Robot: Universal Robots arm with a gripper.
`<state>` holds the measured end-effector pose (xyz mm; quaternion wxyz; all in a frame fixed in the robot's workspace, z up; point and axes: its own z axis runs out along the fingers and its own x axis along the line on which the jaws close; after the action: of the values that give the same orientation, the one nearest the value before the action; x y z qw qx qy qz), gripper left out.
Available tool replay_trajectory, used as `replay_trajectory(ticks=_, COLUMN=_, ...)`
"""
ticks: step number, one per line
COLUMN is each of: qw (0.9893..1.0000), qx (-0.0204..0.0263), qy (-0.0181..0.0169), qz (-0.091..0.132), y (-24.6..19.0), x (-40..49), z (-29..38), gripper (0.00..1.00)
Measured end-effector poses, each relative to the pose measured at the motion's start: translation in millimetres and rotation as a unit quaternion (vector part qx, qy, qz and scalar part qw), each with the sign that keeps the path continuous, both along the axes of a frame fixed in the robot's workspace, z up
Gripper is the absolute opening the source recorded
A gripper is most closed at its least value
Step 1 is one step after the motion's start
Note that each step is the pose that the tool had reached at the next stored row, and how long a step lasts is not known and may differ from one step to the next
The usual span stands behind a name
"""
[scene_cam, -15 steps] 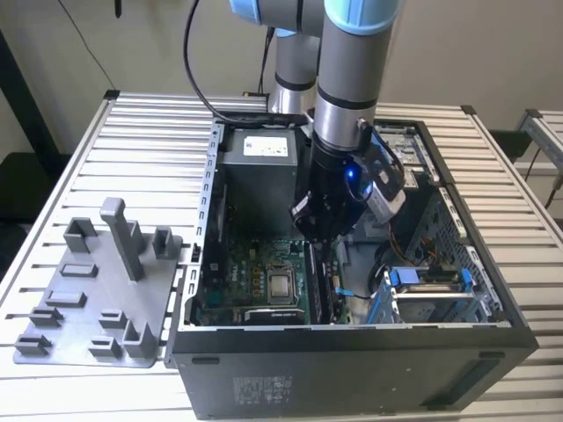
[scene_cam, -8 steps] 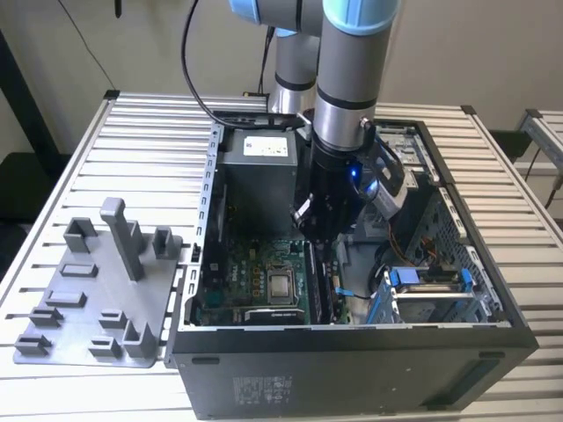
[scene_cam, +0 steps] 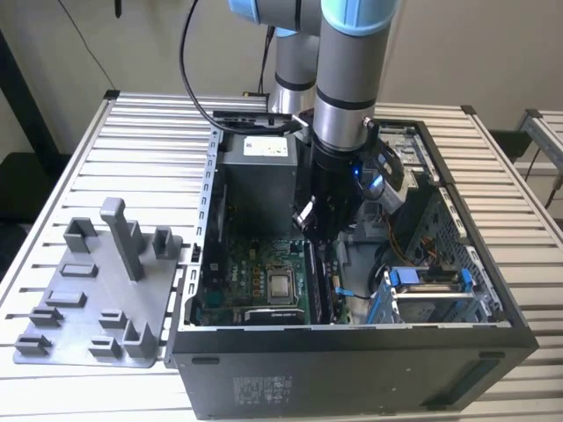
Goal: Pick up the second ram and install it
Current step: 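Press down the second ram until it locks into place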
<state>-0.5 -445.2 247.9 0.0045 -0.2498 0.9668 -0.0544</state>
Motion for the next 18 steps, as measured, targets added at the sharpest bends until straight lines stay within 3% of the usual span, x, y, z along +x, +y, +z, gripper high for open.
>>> replay_trajectory(ticks=4, qw=0.9998, qx=0.0000, qy=0.0013, qz=0.021, y=0.0, x=-0.5, z=-0.1, gripper=0.11)
replay_trajectory(ticks=9, qw=0.9992, qx=0.0001, qy=0.0056, qz=0.040, y=0.0, x=-1.2, z=-0.9, gripper=0.11)
replay_trajectory(ticks=12, qw=0.9985, qx=0.0002, qy=0.0088, qz=0.054, y=0.0, x=-1.5, z=-1.4, gripper=0.11)
replay_trajectory(ticks=18, qw=0.9964, qx=0.0001, qy=0.0113, qz=0.084, y=0.0, x=-2.2, z=-3.0, gripper=0.11)
